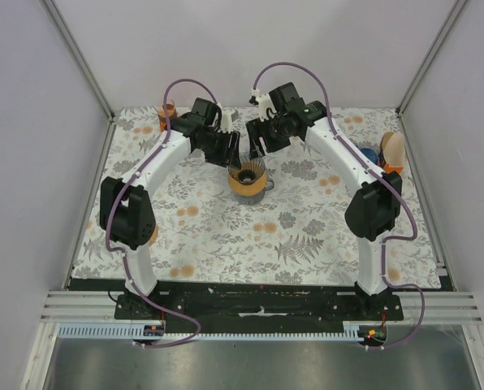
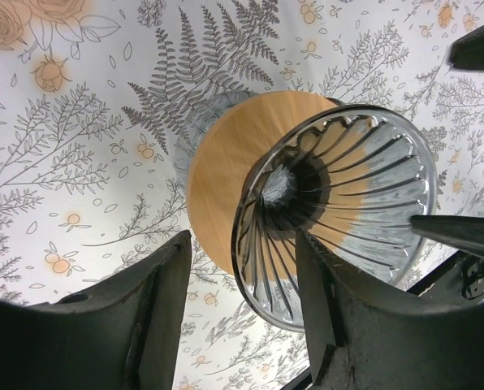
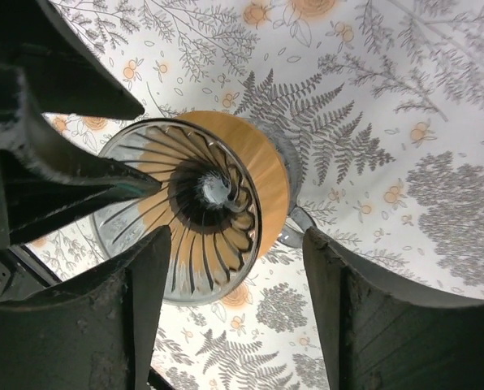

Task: Place the coffee filter in the dripper
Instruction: Place the coffee dripper in the dripper holder, then pick up the coffee filter from the coffee filter holder.

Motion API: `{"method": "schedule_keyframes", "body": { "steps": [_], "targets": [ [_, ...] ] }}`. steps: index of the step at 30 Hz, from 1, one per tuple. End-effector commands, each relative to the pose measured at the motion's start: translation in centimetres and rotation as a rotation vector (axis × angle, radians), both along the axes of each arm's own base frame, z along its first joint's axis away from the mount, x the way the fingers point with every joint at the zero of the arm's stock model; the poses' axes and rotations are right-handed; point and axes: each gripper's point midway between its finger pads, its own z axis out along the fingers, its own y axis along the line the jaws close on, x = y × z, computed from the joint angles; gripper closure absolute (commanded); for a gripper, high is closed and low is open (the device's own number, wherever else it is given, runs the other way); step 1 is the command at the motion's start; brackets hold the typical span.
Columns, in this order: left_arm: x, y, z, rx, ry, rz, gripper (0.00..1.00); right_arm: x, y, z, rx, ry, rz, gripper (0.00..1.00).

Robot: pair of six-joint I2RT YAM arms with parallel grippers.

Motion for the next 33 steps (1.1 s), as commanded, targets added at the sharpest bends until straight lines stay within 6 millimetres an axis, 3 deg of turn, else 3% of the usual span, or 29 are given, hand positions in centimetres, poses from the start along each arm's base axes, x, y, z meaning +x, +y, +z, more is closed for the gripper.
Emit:
{"method": "schedule_keyframes", "body": {
  "steps": [1, 4, 7, 10, 13, 17, 20, 23, 28, 33],
  "targets": [
    [0.8, 0.3, 6.3, -0.021, -0.17, -0.047, 0.39, -0.3, -2.9, 9.3, 0.004, -0.246, 0.018, 0.26],
    [1.2, 1.2, 8.5, 0.0, -0.249, -0.037, 0.33, 0.1, -7.7, 12.3, -0.067, -0.356, -0.081, 0.25],
    [1.3, 2.5, 10.0, 0.009, -0.295, -0.014, 0.31, 1.0, -14.4, 13.8, -0.113, -0.392, -0.247, 0.4],
    [1.7, 4.0, 10.3, 0.022, -0.321, -0.001, 0.31, 1.8, -21.4, 13.6, -0.12, -0.372, -0.426, 0.51],
    [2.0, 5.5, 10.1, 0.035, -0.328, 0.016, 0.31, 2.8, -29.5, 12.3, -0.2, -0.339, -0.639, 0.58],
    [2.5, 6.7, 9.3, 0.053, -0.335, 0.024, 0.31, 4.0, -35.8, 10.5, -0.185, -0.281, -0.778, 0.6],
    [2.9, 7.6, 8.5, 0.061, -0.326, 0.041, 0.31, 5.3, -38.3, 9.0, -0.189, -0.25, -0.837, 0.54],
    [3.2, 8.5, 7.9, 0.066, -0.32, 0.057, 0.31, 6.4, -38.8, 7.7, -0.209, -0.24, -0.837, 0.48],
    [3.4, 9.7, 7.8, 0.047, -0.305, 0.083, 0.31, 7.3, -40.9, 4.3, -0.3, -0.196, -0.888, 0.57],
    [3.7, 10.4, 7.6, 0.04, -0.293, 0.103, 0.32, 8.7, -41.4, 2.6, -0.315, -0.188, -0.892, 0.66]
  ]
}}
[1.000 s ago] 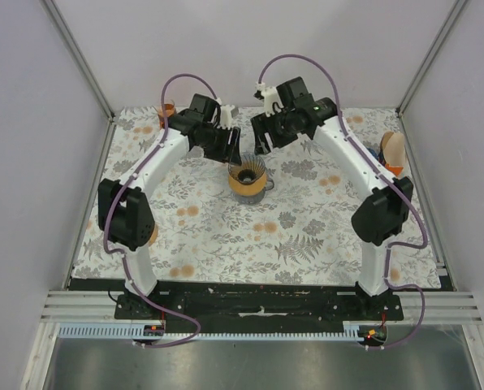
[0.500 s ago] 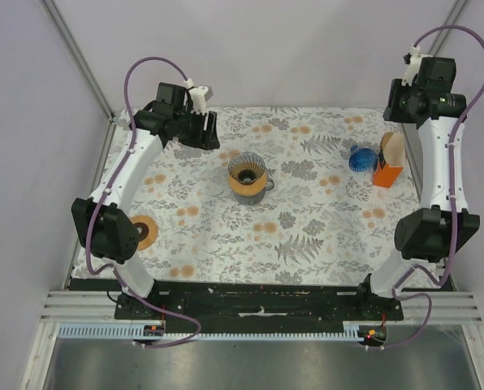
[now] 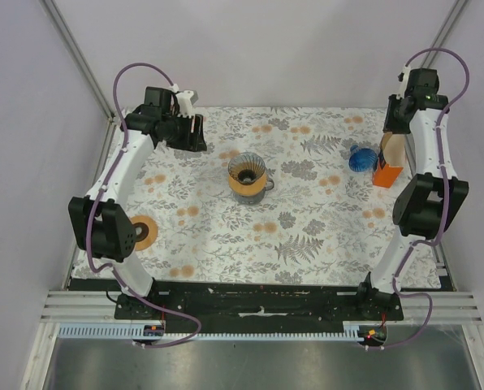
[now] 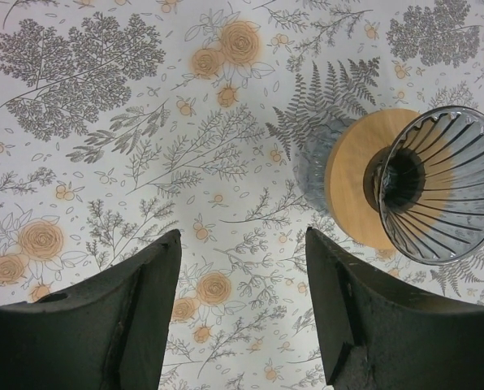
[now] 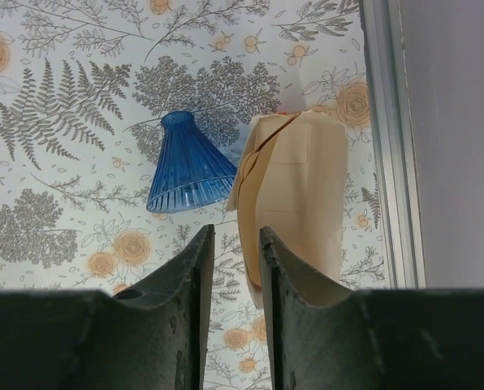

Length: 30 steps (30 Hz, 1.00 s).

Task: Place the coffee filter in the dripper
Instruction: Pick up the coffee filter from the coffee filter holder.

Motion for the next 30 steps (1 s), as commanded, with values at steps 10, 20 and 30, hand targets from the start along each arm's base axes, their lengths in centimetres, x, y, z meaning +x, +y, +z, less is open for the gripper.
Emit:
{"method": "schedule_keyframes", "body": {
  "steps": [10, 20, 30],
  "targets": [
    [1.2, 0.5, 0.5, -0.025, -0.035, -0.007, 0.32, 4.2, -1.6, -0.4, -0.028, -0.077, -0.035, 0.69],
    [1.3, 0.9, 0.6, -0.035, -0.033, 0.001, 0.32, 4.0, -2.1, -2.0, -0.043, -0.038, -0.059, 0.82],
    [1.4, 0.9, 0.6, -0.04, -0.03, 0.001, 0.33, 4.1, -1.7, -3.2, -0.018, -0.012, -0.042, 0.79]
  ]
}}
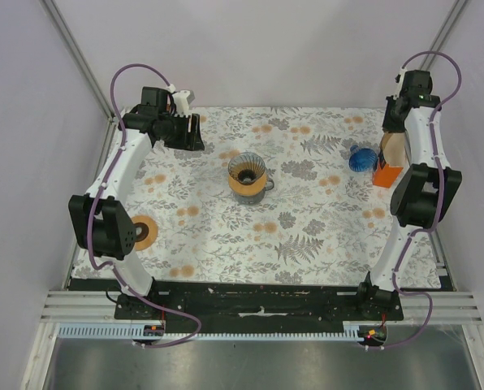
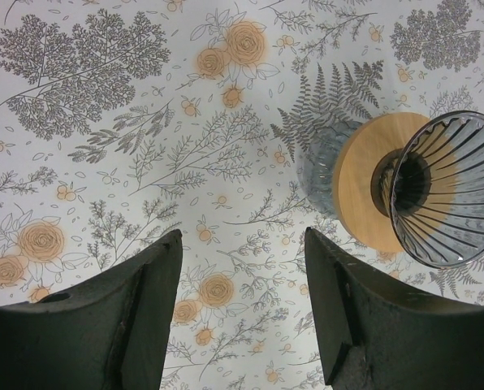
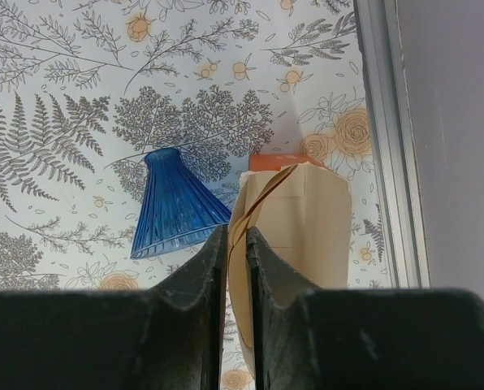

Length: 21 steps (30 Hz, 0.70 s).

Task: Place the coffee filter in the dripper
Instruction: Pick up the coffee filter from the coffee filter holder.

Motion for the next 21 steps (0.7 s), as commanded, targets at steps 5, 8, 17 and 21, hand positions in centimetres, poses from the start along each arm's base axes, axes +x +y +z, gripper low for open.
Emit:
{"method": "schedule_keyframes", "body": {
  "steps": [5, 8, 17, 21],
  "targets": [
    [0.7, -0.2, 1.1, -0.022, -0.042, -0.018, 0.33, 0.8, -0.5, -0.6, 0.006, -0.003, -0.012, 0.86],
    [0.7, -0.2, 1.1, -0.023, -0.042, -0.017, 0.33, 0.7, -0.7, -0.5, 0.0, -0.001, -0.019, 0.89],
    [0.8, -0.1, 1.0, -0.025, -0.04, -0.016, 0.33, 0.0, -1.7, -0.4, -0.045, 0.012, -0.06, 0.78],
    [0.7, -0.1, 1.2, -0.028, -0.042, -0.015, 0.33, -0.1, -2.1, -0.4, -0.058, 0.017, -0.071, 0.77]
  ]
}}
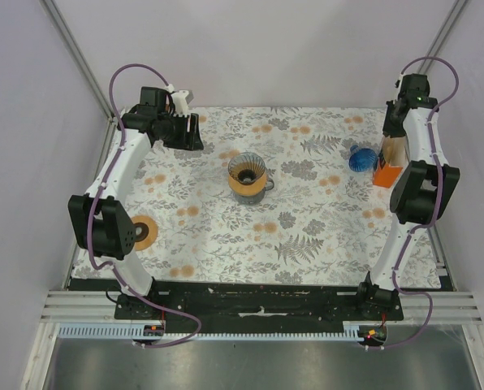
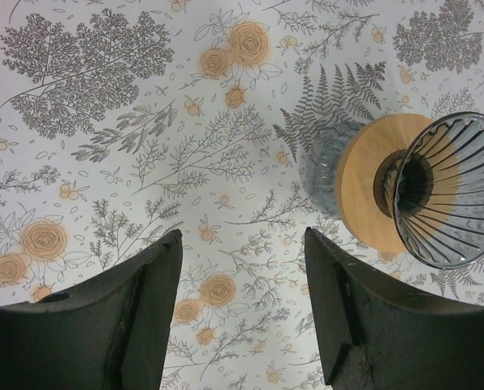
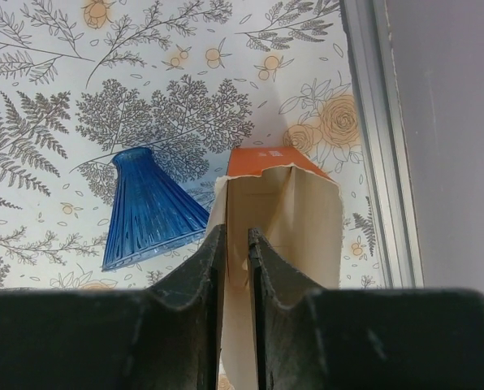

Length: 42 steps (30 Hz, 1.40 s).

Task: Place the coffee filter in the dripper
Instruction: Pick up the coffee filter from the coffee filter holder.

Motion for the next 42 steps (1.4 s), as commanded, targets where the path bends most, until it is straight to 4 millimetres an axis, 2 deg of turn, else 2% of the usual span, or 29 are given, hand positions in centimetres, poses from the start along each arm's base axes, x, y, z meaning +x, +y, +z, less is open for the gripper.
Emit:
{"method": "schedule_keyframes", "body": {
  "steps": [1, 4, 8, 12, 15, 19, 25, 39, 42],
  "targets": [
    [0.6, -0.4, 1.1, -0.029, -0.04, -0.023, 0.33, 0.1, -1.1, 2.1, -0.038, -0.044, -0.035, 0.76],
    [0.6, -0.4, 1.1, -0.029, -0.04, -0.023, 0.33, -0.1, -1.2, 1.9, -0.022, -0.042, -0.034, 0.76],
    [0.6, -0.3, 1.2, -0.029, -0.042, -0.021, 0.33, -0.5, -1.4, 2.9, -0.023, -0.062, -0.039, 0.79],
    [0.5, -0.4, 1.1, -0.033, -0.037, -0.025, 0.33, -0.6, -2.0, 3.7, -0.033, -0.078, -0.051, 0.76],
    [0.5, -0.3, 1.1, -0.032, -0.04, -0.023, 0.33, -0.5, -2.4, 2.9, -0.022, -0.065, -0.055, 0.75],
    [0.6, -0.3, 1.1, -0.032, -0.041, -0.023, 0.33, -0.4, -1.9, 1.1, 0.019, -0.039, -0.063, 0.67],
    [0.5, -0.2, 1.0, -0.033, -0.037, -0.021, 0.33, 0.0, -1.4, 0.0, 0.053, -0.025, -0.051, 0.6],
    [0.4, 0.1, 1.3, -0.034, -0.044, -0.017, 0.33, 0.3, -2.5, -2.8, 0.034, 0.026, -0.082, 0.64],
    [0.4, 0.1, 1.3, -0.035, -0.043, -0.015, 0.33, 0.1, -2.4, -3.3, 0.041, 0.038, -0.088, 0.71]
  ]
}}
